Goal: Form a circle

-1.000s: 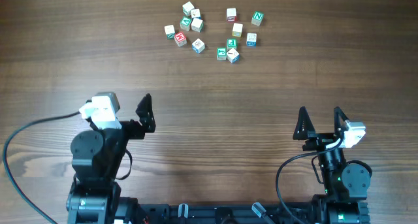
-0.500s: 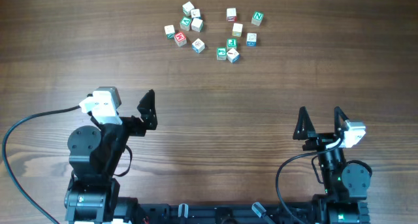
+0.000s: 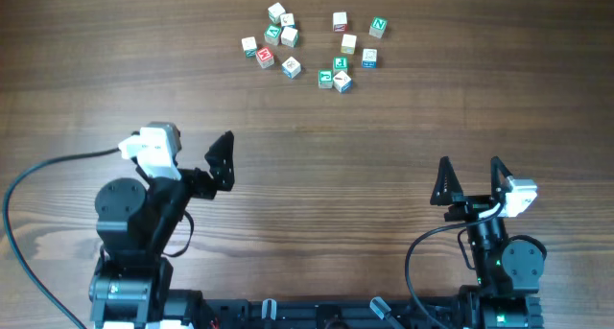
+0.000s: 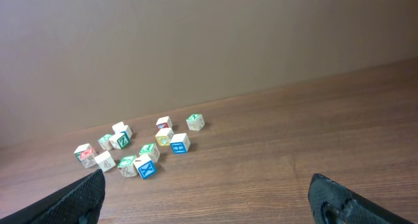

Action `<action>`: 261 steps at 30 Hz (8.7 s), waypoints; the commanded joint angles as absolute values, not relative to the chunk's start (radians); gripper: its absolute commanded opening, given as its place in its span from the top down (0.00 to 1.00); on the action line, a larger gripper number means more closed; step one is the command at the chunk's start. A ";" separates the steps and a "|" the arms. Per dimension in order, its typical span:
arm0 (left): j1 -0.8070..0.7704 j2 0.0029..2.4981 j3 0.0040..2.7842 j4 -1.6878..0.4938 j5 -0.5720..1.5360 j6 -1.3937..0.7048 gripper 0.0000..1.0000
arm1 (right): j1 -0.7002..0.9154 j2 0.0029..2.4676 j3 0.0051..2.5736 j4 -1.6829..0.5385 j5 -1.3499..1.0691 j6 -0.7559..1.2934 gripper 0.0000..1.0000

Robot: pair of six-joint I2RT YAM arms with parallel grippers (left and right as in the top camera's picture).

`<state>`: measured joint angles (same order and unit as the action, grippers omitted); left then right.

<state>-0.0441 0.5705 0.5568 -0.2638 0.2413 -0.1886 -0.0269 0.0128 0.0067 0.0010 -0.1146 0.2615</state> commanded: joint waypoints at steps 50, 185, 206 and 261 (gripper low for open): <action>-0.234 2.073 1.651 -0.492 0.002 -0.585 0.00 | -0.023 0.007 0.005 0.006 -0.105 0.269 0.00; -0.253 1.788 1.333 -0.277 0.057 -0.616 0.01 | -0.023 0.007 0.005 0.006 -0.105 0.270 0.00; -0.334 2.346 1.721 -0.411 0.070 -0.767 0.61 | -0.023 0.007 0.005 0.006 -0.105 0.269 0.00; -0.151 2.032 1.412 -0.768 -0.165 -1.249 0.62 | -0.023 0.007 0.005 0.006 -0.105 0.270 0.00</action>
